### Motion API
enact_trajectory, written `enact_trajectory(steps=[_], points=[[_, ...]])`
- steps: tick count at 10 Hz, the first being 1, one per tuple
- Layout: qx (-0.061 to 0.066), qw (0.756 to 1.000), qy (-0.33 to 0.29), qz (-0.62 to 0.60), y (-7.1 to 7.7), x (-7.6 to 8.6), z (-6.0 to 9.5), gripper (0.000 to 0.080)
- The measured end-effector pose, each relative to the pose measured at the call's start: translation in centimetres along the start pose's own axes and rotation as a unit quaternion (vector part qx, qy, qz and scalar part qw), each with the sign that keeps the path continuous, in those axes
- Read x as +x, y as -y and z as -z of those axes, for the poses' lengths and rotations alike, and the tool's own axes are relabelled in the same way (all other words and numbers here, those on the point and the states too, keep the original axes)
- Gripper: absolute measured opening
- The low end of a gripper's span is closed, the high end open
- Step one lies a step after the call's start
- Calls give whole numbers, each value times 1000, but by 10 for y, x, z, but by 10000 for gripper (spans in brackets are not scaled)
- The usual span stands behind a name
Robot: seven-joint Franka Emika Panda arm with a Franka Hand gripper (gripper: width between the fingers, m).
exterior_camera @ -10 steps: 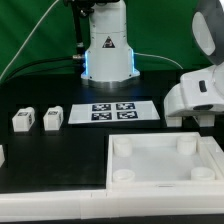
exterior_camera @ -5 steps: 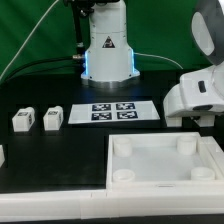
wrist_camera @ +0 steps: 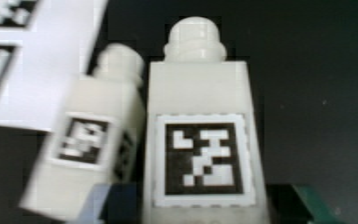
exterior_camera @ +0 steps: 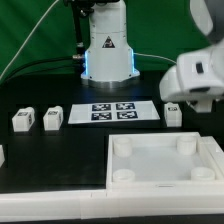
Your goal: Assemble one leg
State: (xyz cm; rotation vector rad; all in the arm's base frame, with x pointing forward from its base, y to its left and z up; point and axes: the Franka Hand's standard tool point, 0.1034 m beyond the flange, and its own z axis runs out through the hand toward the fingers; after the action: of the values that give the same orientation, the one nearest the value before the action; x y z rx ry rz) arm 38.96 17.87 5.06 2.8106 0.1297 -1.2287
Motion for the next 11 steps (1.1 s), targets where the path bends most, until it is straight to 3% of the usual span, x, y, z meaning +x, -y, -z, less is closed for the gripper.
enact_trajectory(steps=[4, 5, 7, 9, 11], points=[[1, 1000, -14, -12, -31, -45, 63, 292], [6, 1000, -19, 0, -38, -45, 73, 292], [7, 999, -33, -1, -35, -40, 71, 292], [18, 990, -139, -3, -32, -28, 81, 292], [19, 974, -224, 12, -35, -29, 82, 292]])
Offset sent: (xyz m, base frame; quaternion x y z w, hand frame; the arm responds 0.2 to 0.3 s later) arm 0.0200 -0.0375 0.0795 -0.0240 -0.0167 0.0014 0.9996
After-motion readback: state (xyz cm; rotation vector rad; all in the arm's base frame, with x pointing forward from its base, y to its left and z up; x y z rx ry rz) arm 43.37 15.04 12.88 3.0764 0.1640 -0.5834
